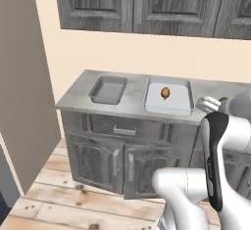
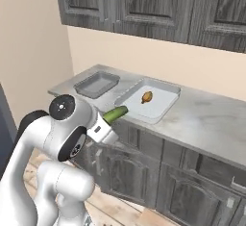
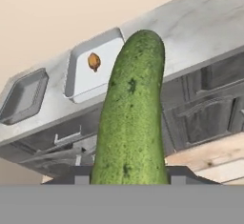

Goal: Place one cucumber and one chicken drumstick in each tupperware on the nearby counter, to pack two identical lunches.

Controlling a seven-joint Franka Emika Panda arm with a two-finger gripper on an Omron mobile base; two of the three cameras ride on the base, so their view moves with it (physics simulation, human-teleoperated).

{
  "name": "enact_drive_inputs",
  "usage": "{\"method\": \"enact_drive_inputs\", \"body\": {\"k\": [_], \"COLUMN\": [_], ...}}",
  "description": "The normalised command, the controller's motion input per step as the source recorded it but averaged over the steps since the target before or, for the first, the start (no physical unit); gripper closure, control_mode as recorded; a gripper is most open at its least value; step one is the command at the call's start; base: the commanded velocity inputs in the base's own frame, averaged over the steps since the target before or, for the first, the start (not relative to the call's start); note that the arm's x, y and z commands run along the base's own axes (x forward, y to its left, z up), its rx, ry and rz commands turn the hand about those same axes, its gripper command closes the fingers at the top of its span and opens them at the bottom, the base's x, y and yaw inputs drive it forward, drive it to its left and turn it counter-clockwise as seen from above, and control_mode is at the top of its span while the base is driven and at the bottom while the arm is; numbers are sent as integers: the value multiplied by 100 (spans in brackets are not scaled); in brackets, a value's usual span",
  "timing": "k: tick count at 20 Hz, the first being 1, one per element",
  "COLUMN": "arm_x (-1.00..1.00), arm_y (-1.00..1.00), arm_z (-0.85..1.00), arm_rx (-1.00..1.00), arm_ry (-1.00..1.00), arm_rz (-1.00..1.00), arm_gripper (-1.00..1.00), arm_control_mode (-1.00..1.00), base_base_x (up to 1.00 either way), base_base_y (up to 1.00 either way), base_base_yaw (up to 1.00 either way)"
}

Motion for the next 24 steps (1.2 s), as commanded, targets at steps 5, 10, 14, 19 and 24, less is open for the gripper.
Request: {"method": "enact_drive_inputs", "body": {"k": [5, 10, 14, 19, 24], "arm_x": [0, 0, 0, 0, 6], "arm_y": [0, 0, 0, 0, -3], "arm_z": [0, 0, 0, 0, -2], "arm_rx": [0, 0, 0, 0, 0], "arm_ry": [0, 0, 0, 0, 1], "arm_rz": [0, 0, 0, 0, 0], "arm_gripper": [100, 100, 100, 100, 100], "arm_control_mode": [100, 100, 100, 100, -100], "base_base_x": [100, 99, 61, 36, -4], "base_base_y": [8, 69, 36, -53, -57], "base_base_yaw": [-25, -23, -11, -11, -13]}}
